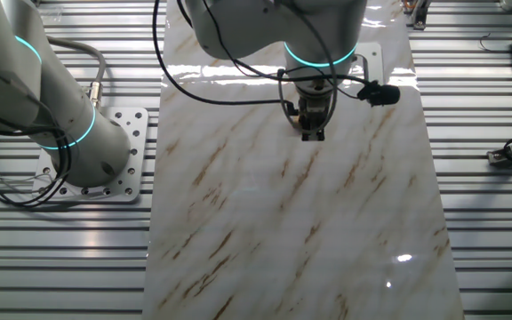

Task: Use the gripper to push the small block from left to right

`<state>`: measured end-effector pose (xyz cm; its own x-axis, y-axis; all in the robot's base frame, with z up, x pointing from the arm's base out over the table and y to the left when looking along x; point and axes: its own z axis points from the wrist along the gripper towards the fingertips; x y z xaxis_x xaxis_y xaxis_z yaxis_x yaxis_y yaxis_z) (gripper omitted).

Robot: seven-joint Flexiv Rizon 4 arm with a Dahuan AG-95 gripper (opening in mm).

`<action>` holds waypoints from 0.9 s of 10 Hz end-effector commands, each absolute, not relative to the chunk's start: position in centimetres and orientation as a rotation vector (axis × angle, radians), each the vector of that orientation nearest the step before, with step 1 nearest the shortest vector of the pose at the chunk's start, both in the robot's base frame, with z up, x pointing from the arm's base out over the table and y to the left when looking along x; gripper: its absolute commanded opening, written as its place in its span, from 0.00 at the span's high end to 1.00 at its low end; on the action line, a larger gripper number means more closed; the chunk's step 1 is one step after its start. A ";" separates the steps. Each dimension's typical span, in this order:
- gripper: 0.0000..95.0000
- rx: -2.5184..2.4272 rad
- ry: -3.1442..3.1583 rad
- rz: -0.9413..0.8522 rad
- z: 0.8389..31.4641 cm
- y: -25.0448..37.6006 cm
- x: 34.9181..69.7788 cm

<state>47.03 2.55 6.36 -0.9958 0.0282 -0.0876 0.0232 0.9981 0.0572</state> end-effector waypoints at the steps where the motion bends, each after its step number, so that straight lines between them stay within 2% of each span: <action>1: 1.00 0.038 3.053 0.100 6.4 2.6 47.0; 9: 1.00 -0.006 2.959 0.069 6.4 2.6 47.0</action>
<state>46.96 2.74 6.43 -0.9831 -0.0025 -0.1830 -0.0113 0.9988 0.0471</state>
